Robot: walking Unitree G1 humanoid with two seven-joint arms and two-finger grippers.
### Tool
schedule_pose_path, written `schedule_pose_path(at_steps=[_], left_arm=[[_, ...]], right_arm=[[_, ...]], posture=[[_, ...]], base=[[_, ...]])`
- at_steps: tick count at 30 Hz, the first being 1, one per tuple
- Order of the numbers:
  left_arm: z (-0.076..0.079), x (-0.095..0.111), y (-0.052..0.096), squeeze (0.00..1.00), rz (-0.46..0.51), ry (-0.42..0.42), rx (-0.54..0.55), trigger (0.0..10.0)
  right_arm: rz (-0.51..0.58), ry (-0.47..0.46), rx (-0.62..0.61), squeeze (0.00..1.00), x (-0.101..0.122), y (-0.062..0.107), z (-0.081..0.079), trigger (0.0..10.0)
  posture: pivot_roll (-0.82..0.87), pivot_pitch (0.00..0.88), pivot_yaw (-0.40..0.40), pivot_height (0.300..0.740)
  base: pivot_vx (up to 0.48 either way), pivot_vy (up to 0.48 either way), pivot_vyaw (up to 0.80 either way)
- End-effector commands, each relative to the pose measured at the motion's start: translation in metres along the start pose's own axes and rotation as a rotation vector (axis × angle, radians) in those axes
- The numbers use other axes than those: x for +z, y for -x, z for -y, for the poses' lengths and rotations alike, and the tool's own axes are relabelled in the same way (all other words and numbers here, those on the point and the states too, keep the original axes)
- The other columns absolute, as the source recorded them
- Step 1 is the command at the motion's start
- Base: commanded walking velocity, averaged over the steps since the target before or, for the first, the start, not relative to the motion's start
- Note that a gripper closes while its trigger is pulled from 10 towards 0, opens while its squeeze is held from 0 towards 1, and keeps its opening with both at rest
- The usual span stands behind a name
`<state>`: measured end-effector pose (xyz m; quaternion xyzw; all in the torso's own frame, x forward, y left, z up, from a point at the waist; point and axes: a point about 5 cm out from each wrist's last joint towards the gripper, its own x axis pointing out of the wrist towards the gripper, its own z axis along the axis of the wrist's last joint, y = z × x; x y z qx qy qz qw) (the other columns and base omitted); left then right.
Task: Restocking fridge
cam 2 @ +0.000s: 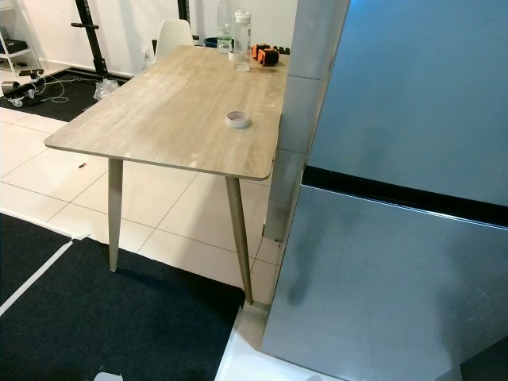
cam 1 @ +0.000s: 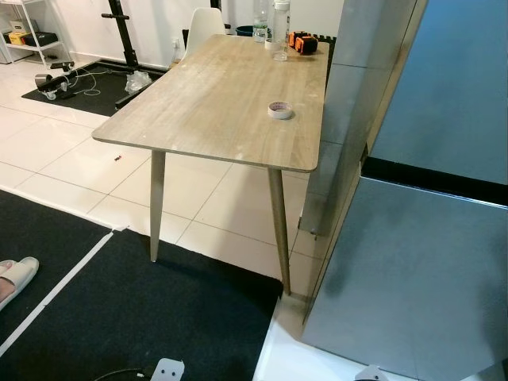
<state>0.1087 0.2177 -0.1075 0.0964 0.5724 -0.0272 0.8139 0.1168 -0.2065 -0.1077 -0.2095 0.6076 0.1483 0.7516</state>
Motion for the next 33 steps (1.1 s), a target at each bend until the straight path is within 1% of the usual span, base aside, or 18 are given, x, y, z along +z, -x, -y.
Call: schedule_pose_path(at_steps=[1, 2, 11, 33], left_arm=[[-0.0029, -0.0032, 0.0007, 0.00, -0.009, -0.013, 0.003, 10.0], [-0.0029, -0.0032, 0.0007, 0.00, -0.009, -0.013, 0.003, 10.0], [-0.0023, -0.0019, 0.0005, 0.00, 0.001, 0.005, 0.014, 10.0], [-0.0038, 0.0026, 0.0002, 0.00, 0.022, 0.038, 0.035, 10.0]], right_arm=[[-0.013, -0.005, 0.032, 0.00, -0.0035, -0.0008, -0.0072, 10.0], [-0.013, -0.005, 0.032, 0.00, -0.0035, -0.0008, -0.0072, 10.0], [-0.008, 0.020, 0.033, 0.00, -0.0020, -0.0007, -0.0063, 10.0], [0.006, 0.026, 0.031, 0.00, 0.0025, -0.0005, -0.0045, 10.0]], posture=[[0.00, 0.000, -0.028, 0.740], [0.00, 0.000, -0.028, 0.740], [0.00, 0.000, -0.044, 0.740], [0.00, 0.000, -0.049, 0.740]], base=[[0.000, 0.000, 0.00], [0.000, 0.000, 0.00], [0.000, 0.000, -0.76], [0.000, 0.000, -0.76]])
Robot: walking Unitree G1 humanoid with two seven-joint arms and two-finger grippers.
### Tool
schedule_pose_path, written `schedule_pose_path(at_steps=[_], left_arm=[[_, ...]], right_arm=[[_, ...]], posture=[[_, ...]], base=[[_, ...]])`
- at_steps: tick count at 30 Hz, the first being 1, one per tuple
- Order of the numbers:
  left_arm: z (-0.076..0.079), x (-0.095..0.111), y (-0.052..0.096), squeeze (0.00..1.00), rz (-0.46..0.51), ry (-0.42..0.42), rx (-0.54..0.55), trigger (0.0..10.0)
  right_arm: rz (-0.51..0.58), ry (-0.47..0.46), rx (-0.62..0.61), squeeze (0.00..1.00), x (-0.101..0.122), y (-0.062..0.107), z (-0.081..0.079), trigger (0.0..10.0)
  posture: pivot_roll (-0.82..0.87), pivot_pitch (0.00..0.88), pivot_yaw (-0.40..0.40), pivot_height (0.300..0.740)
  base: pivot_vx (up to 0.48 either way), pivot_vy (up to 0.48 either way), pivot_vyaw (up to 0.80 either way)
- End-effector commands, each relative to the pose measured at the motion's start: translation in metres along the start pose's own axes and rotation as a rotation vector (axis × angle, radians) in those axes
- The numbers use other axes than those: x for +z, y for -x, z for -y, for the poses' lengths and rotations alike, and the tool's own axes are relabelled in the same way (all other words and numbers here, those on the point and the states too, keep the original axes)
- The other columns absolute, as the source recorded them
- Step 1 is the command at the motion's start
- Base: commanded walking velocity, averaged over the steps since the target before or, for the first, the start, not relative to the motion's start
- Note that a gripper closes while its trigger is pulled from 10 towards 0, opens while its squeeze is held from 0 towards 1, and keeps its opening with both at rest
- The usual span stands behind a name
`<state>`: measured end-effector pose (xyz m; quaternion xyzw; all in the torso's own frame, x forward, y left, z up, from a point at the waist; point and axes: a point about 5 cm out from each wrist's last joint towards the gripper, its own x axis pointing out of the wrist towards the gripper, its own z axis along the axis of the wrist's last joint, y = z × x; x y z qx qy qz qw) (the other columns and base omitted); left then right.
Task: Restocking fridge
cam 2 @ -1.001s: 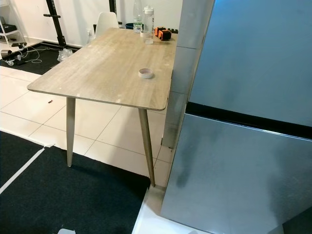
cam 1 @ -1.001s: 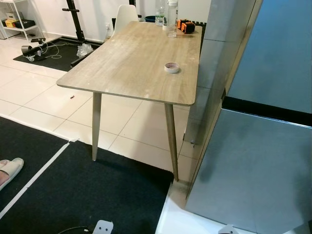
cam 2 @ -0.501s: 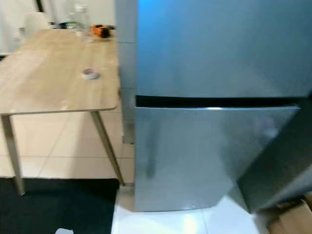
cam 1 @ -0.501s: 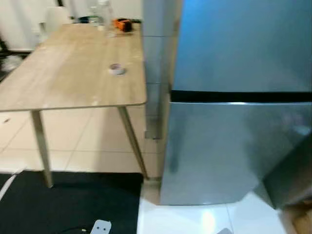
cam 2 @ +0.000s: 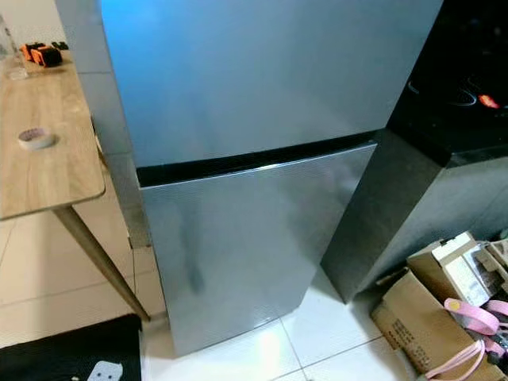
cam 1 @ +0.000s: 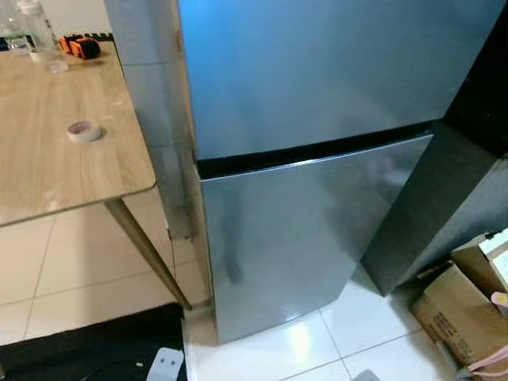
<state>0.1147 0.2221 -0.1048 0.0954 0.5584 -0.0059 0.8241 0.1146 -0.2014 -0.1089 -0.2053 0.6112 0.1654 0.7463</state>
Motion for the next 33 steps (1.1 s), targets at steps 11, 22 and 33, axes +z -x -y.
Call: schedule_pose_path(at_steps=[11, 22, 33], left_arm=[[0.0027, -0.0025, 0.0001, 0.00, -0.004, 0.013, -0.001, 10.0], [0.0026, -0.0018, 0.0000, 0.00, 0.002, 0.007, 0.013, 10.0], [0.0014, -0.0015, 0.0001, 0.00, 0.011, 0.029, 0.041, 10.0]], right_arm=[[0.010, 0.013, -0.004, 0.00, 0.0018, 0.0004, 0.0023, 10.0], [0.016, 0.001, -0.011, 0.00, 0.0018, 0.0005, 0.0032, 10.0], [0.017, -0.002, -0.009, 0.00, 0.0019, 0.0005, 0.0032, 10.0]], posture=[[0.00, 0.000, -0.052, 0.740], [-0.01, 0.000, -0.056, 0.740], [-0.01, 0.000, -0.057, 0.740]], base=[[0.000, 0.000, -0.76], [0.000, 0.000, -0.07], [0.000, -0.274, 0.00]])
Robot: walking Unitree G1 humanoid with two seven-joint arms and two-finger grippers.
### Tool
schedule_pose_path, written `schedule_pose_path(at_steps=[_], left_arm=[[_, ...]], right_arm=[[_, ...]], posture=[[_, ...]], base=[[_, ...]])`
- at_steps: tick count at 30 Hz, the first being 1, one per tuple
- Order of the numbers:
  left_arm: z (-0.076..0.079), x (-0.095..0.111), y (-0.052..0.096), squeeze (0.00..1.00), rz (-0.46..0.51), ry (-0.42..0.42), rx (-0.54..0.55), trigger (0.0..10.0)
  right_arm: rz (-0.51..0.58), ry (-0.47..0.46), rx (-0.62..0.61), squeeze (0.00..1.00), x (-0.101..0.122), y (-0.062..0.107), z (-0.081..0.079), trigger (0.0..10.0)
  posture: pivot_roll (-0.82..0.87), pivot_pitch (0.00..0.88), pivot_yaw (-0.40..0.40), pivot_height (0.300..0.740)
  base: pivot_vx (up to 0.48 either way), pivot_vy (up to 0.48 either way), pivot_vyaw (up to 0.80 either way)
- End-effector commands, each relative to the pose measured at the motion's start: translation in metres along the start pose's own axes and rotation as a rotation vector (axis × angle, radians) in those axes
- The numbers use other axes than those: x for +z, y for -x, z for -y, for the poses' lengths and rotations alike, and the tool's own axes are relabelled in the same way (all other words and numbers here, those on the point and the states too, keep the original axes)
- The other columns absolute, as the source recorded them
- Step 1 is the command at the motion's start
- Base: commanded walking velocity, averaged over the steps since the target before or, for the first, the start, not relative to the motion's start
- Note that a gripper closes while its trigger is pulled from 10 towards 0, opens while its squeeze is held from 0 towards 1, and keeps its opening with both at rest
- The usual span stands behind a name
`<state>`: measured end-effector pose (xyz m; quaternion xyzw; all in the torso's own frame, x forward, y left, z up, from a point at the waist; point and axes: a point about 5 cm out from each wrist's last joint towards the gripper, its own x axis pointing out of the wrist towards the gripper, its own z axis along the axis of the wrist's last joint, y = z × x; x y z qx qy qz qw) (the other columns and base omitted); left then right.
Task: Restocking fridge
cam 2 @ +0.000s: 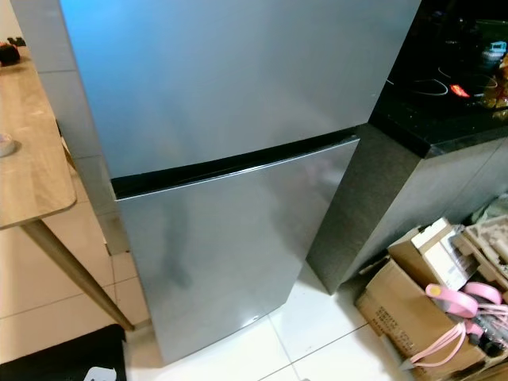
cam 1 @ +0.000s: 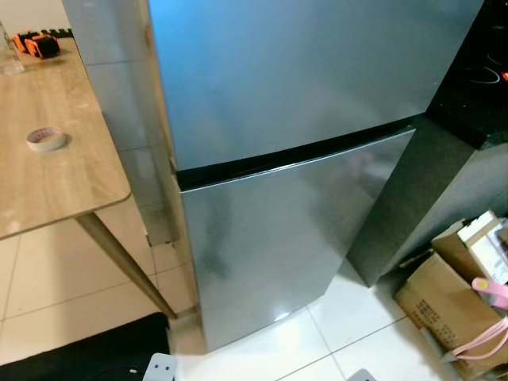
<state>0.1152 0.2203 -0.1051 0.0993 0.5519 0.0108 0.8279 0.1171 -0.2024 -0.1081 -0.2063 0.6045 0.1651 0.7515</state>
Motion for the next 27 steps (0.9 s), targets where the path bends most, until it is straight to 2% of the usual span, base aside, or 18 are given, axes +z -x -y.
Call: schedule_pose_path(at_steps=[1, 6, 7, 8, 9, 10, 11, 12, 13, 15, 17, 19, 20, 21, 23, 24, 25, 27], left_arm=[[-0.001, -0.002, 0.000, 0.00, 0.000, 0.026, 0.024, 10.0], [-0.004, -0.002, 0.001, 0.00, 0.032, 0.133, 0.089, 10.0], [-0.004, -0.002, 0.001, 0.00, 0.032, 0.133, 0.089, 10.0], [-0.025, 0.046, -0.001, 0.00, 0.150, 0.215, 0.158, 10.0], [-0.034, 0.063, 0.000, 0.44, 0.194, 0.249, 0.186, 10.0], [-0.046, 0.078, 0.002, 1.00, 0.250, 0.302, 0.218, 10.0], [-0.053, 0.083, 0.004, 1.00, 0.280, 0.334, 0.237, 10.0], [-0.053, 0.083, 0.004, 1.00, 0.280, 0.334, 0.237, 10.0], [-0.063, 0.091, 0.007, 1.00, 0.321, 0.379, 0.263, 10.0], [-0.063, 0.091, 0.007, 1.00, 0.321, 0.379, 0.263, 10.0], [-0.088, 0.107, 0.015, 1.00, 0.426, 0.485, 0.317, 10.0], [-0.088, 0.107, 0.015, 1.00, 0.426, 0.485, 0.317, 10.0], [-0.100, 0.115, 0.021, 1.00, 0.480, 0.528, 0.339, 10.0], [-0.100, 0.115, 0.021, 1.00, 0.480, 0.528, 0.339, 10.0], [-0.125, 0.138, 0.035, 1.00, 0.623, 0.603, 0.344, 10.0], [-0.125, 0.138, 0.035, 1.00, 0.623, 0.603, 0.344, 10.0], [-0.141, 0.161, 0.049, 1.00, 0.760, 0.630, 0.289, 10.0], [-0.141, 0.161, 0.049, 1.00, 0.760, 0.630, 0.289, 10.0]], right_arm=[[0.002, -0.003, -0.003, 0.00, 0.000, 0.000, 0.001, 10.0], [0.002, -0.001, -0.001, 0.00, 0.001, 0.000, 0.000, 10.0], [0.002, -0.001, -0.001, 0.00, 0.001, 0.000, 0.000, 10.0], [0.002, 0.000, 0.000, 0.00, 0.001, 0.000, 0.000, 10.0], [0.002, 0.001, 0.001, 0.00, 0.001, 0.000, 0.000, 10.0], [0.001, 0.003, 0.002, 0.00, 0.001, 0.000, 0.000, 10.0], [0.001, 0.004, 0.003, 0.00, 0.001, 0.000, 0.000, 10.0], [0.001, 0.004, 0.003, 0.00, 0.001, 0.000, 0.000, 10.0], [0.001, 0.005, 0.005, 0.00, 0.001, 0.000, -0.001, 10.0], [0.001, 0.005, 0.005, 0.00, 0.001, 0.000, -0.001, 10.0], [0.000, 0.009, 0.008, 0.00, 0.001, 0.000, -0.001, 10.0], [0.000, 0.009, 0.008, 0.00, 0.001, 0.000, -0.001, 10.0], [0.000, 0.010, 0.009, 0.00, 0.001, 0.000, -0.001, 10.0], [0.000, 0.010, 0.009, 0.00, 0.001, 0.000, -0.001, 10.0], [-0.002, 0.015, 0.012, 0.00, 0.000, 0.000, -0.002, 10.0], [-0.002, 0.015, 0.012, 0.00, 0.000, 0.000, -0.002, 10.0], [-0.004, 0.019, 0.012, 0.00, 0.000, 0.000, -0.002, 10.0], [-0.004, 0.019, 0.012, 0.00, 0.000, 0.000, -0.002, 10.0]], posture=[[-0.01, 0.000, -0.057, 0.740], [-0.01, 0.000, -0.057, 0.740], [-0.01, 0.000, -0.057, 0.740], [0.00, 0.000, -0.056, 0.740], [0.00, 0.000, -0.056, 0.740], [0.00, 0.000, -0.057, 0.740], [0.00, 0.000, -0.057, 0.740], [0.00, 0.000, -0.057, 0.740], [0.00, 0.000, -0.057, 0.740], [0.00, 0.000, -0.057, 0.740], [0.01, 0.000, -0.057, 0.740], [0.01, 0.000, -0.057, 0.740], [0.01, 0.000, -0.057, 0.740], [0.01, 0.000, -0.057, 0.740], [0.02, 0.000, -0.056, 0.740], [0.02, 0.000, -0.056, 0.740], [0.02, 0.000, -0.056, 0.740], [0.02, 0.000, -0.056, 0.740]], base=[[0.000, 0.000, 0.00], [0.000, 0.000, 0.00], [0.000, 0.000, 0.00], [0.000, 0.000, 0.00], [0.000, 0.000, 0.00], [0.000, 0.000, 0.00], [0.000, 0.000, 0.00], [0.000, 0.000, 0.00], [0.000, 0.000, 0.00], [0.000, 0.000, 0.00], [0.000, 0.000, 0.00], [0.000, 0.000, 0.00], [0.000, 0.000, 0.00], [0.000, 0.000, 0.00], [0.000, 0.000, 0.00], [0.000, 0.000, 0.00], [0.000, 0.000, 0.00], [0.000, 0.000, 0.00]])
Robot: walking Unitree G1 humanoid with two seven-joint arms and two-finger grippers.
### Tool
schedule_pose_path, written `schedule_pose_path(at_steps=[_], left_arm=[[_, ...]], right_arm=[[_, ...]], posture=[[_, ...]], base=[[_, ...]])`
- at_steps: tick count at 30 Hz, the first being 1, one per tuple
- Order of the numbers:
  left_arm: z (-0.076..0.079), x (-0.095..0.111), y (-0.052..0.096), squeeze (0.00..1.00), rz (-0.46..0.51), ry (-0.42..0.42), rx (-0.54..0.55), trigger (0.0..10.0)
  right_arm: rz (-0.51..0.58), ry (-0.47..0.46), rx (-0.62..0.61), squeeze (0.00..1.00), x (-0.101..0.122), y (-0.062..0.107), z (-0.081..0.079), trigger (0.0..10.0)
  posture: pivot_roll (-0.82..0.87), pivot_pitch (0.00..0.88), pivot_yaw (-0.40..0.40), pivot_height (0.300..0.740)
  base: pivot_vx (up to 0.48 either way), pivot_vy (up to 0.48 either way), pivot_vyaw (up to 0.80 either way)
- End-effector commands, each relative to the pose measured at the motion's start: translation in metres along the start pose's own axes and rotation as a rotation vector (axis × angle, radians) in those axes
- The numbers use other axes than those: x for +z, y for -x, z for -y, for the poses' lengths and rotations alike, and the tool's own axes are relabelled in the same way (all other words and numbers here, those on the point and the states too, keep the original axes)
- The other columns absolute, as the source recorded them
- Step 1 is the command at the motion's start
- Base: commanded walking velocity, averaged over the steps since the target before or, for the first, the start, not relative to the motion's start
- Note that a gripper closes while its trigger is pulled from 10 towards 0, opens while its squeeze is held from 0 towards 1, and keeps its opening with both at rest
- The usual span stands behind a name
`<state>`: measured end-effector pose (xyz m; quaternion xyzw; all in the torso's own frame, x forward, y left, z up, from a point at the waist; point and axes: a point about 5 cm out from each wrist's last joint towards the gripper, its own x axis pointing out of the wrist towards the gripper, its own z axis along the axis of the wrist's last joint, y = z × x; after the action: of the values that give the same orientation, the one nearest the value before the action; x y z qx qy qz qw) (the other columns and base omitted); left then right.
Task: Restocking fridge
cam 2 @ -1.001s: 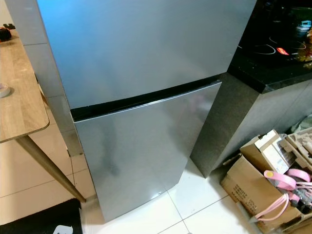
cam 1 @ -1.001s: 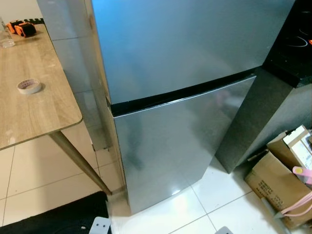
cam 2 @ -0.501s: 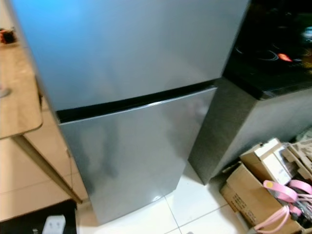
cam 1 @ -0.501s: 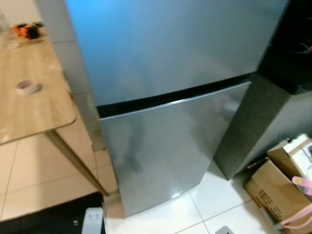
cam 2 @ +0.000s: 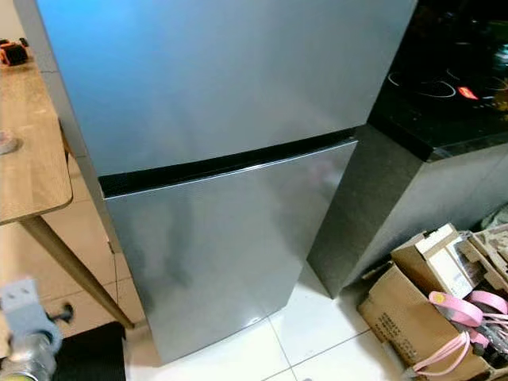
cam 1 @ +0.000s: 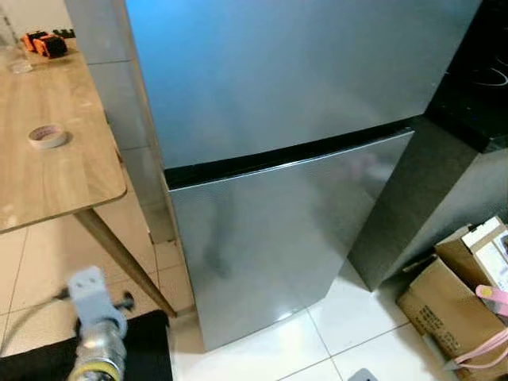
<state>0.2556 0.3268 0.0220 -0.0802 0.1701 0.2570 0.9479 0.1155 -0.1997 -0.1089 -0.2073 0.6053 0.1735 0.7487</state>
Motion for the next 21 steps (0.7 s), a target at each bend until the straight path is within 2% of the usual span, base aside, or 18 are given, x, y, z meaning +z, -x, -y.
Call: schedule_pose_path(at_steps=[1, 2, 3, 4, 5, 6, 8, 9, 10, 12, 14, 16, 18, 19, 21], left_arm=[[0.000, 0.009, -0.002, 1.00, 0.037, 0.020, -0.039, 10.0], [0.000, 0.009, -0.002, 1.00, 0.037, 0.020, -0.039, 10.0], [0.012, 0.024, -0.006, 1.00, 0.076, 0.043, -0.219, 10.0], [0.018, 0.031, -0.006, 0.80, 0.094, 0.042, -0.326, 10.0], [0.023, 0.038, -0.006, 0.25, 0.115, 0.035, -0.410, 10.0], [0.026, 0.042, -0.006, 0.00, 0.131, 0.031, -0.461, 10.0], [0.027, 0.044, -0.006, 0.00, 0.140, 0.030, -0.483, 10.0], [0.029, 0.049, -0.005, 0.00, 0.151, 0.031, -0.535, 10.0], [0.033, 0.058, -0.003, 0.00, 0.173, 0.051, -0.660, 10.0], [0.038, 0.070, 0.002, 0.00, 0.201, 0.062, -0.841, 10.0], [0.040, 0.074, 0.007, 0.00, 0.205, 0.038, -0.940, 10.0], [0.040, 0.075, 0.008, 0.00, 0.207, 0.026, -0.980, 10.0], [0.043, 0.082, 0.017, 0.00, 0.218, -0.014, -1.141, 10.0], [0.043, 0.082, 0.017, 0.00, 0.218, -0.014, -1.141, 10.0], [0.047, 0.087, 0.028, 0.00, 0.219, -0.051, -1.289, 10.0]], right_arm=[[-0.003, 0.008, 0.000, 0.00, 0.000, 0.000, 0.001, 10.0], [-0.003, 0.008, 0.000, 0.00, 0.000, 0.000, 0.001, 10.0], [-0.005, 0.012, 0.000, 0.00, -0.001, 0.000, 0.001, 10.0], [-0.006, 0.014, -0.001, 0.00, -0.001, 0.000, 0.001, 10.0], [-0.007, 0.016, -0.001, 0.00, -0.001, 0.000, 0.001, 10.0], [-0.008, 0.017, -0.001, 0.00, -0.001, 0.000, 0.001, 10.0], [-0.008, 0.017, -0.001, 0.00, -0.001, 0.000, 0.001, 10.0], [-0.009, 0.018, -0.002, 0.00, -0.001, 0.000, 0.001, 10.0], [-0.009, 0.021, -0.002, 0.00, -0.001, 0.000, 0.001, 10.0], [-0.010, 0.024, -0.003, 0.00, -0.001, 0.000, 0.001, 10.0], [-0.010, 0.024, -0.003, 0.00, -0.002, 0.000, 0.001, 10.0], [-0.010, 0.024, -0.003, 0.00, -0.002, 0.000, 0.001, 10.0], [-0.009, 0.025, -0.002, 0.00, -0.001, 0.000, 0.001, 10.0], [-0.009, 0.025, -0.002, 0.00, -0.001, 0.000, 0.001, 10.0], [-0.009, 0.026, -0.001, 0.00, -0.001, 0.000, 0.001, 10.0]], posture=[[0.02, 0.000, -0.056, 0.740], [0.02, 0.000, -0.056, 0.740], [0.02, 0.000, -0.060, 0.740], [0.02, 0.000, -0.060, 0.740], [0.02, 0.000, -0.060, 0.740], [0.02, 0.000, -0.061, 0.740], [0.02, 0.000, -0.061, 0.740], [0.02, 0.000, -0.063, 0.740], [0.02, 0.000, -0.063, 0.740], [0.02, 0.000, -0.064, 0.740], [0.02, 0.000, -0.064, 0.740], [0.02, 0.000, -0.064, 0.740], [0.02, 0.000, -0.064, 0.740], [0.02, 0.000, -0.064, 0.740], [0.03, 0.000, -0.062, 0.740]], base=[[0.000, 0.000, 0.00], [0.000, 0.000, 0.00], [0.000, 0.000, 0.00], [0.000, 0.000, 0.00], [0.000, 0.000, 0.00], [0.000, 0.000, 0.00], [0.000, 0.000, 0.00], [0.000, 0.000, 0.00], [0.000, 0.000, 0.00], [0.000, 0.000, 0.00], [0.000, 0.000, 0.00], [0.000, 0.000, 0.00], [0.000, 0.000, 0.00], [0.000, 0.000, 0.00], [0.000, 0.000, 0.00]])
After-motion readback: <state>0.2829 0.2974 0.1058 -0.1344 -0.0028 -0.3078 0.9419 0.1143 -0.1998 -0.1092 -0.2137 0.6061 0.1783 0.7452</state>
